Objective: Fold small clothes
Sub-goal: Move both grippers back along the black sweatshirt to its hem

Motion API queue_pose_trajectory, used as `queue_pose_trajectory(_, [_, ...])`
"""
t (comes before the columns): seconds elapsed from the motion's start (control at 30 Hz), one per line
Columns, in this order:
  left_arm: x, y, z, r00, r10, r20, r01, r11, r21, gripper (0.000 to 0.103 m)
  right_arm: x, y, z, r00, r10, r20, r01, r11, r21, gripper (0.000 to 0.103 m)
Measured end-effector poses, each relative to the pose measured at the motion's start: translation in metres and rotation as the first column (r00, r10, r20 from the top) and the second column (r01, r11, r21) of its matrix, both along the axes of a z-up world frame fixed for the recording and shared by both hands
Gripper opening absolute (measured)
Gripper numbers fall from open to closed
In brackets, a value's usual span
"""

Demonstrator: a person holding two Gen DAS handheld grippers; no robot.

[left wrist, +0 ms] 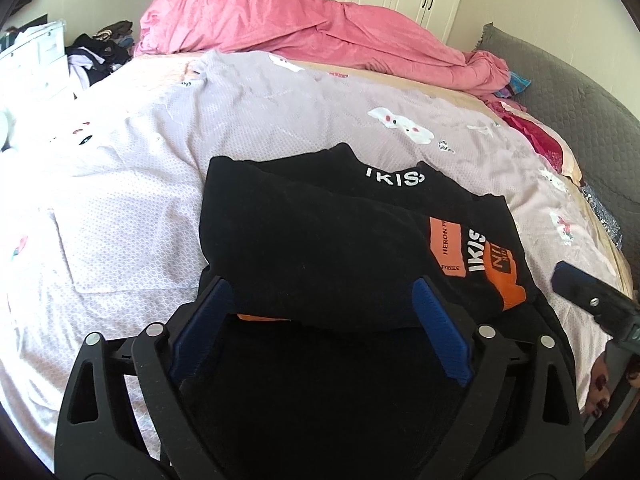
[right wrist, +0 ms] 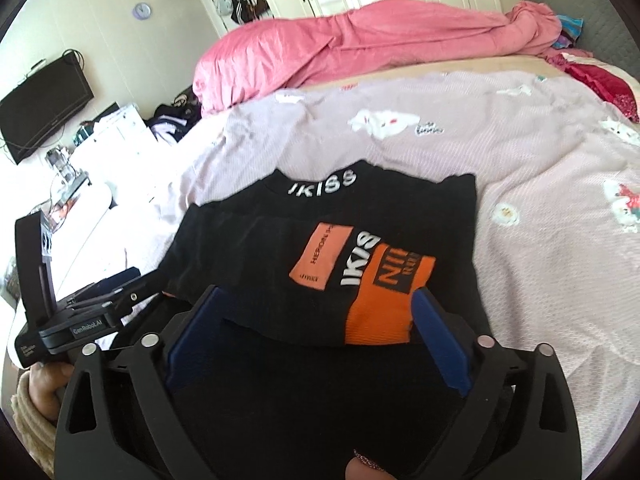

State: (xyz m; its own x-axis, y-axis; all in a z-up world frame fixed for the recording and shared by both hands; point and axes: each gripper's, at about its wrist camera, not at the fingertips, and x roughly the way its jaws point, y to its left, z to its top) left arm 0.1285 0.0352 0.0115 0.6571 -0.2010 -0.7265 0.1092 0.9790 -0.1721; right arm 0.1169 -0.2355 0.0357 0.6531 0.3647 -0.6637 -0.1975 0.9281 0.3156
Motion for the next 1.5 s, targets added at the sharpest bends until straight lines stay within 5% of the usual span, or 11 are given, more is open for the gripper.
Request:
queue_pose_trajectory(0.77, [-0.048,-0.002,0.024,0.997,0.043,0.07,-0.044,0.999,0.017,0.093,-0.036,-0.036,0.024,0.998,-0.024,0.065,0.026,0.999,-0.022,0.098])
queue_pose_trajectory(1.5, [-0.097,0.024,0.017,0.995,0.103,0.004,-0.103,0.995,0.011,0.093,-0.068,-0.043,0.017,0.999,0.024,0.048,-0.02,0.997,-0.068,0.098])
